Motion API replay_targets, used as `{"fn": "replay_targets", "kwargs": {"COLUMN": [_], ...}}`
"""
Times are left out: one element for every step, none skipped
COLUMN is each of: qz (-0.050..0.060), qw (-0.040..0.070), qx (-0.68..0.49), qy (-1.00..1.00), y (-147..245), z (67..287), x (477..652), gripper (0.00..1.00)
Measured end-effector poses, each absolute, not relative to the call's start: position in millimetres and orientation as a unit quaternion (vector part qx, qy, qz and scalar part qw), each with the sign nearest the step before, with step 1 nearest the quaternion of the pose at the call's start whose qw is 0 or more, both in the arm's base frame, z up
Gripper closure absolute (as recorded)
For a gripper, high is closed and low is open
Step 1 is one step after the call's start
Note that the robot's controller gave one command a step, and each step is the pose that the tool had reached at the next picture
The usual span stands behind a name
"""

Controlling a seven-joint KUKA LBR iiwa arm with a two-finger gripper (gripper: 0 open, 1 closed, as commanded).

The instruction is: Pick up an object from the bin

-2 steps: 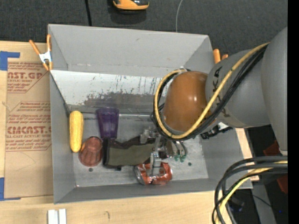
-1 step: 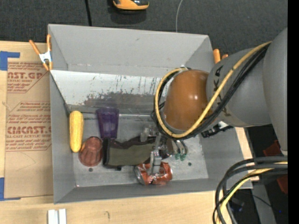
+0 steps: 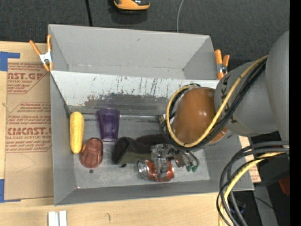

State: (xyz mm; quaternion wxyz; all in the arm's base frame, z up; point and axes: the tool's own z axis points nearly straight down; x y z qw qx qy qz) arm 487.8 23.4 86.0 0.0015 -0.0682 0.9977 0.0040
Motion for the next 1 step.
{"fn": "replay_targets", "kwargs": {"qz": [0.004], "qw": [0.002], "qx": [-0.068], "qy": [0.998], "y": [23.4], "z": [86.0], "x": [487.8], "gripper": [1.00]}}
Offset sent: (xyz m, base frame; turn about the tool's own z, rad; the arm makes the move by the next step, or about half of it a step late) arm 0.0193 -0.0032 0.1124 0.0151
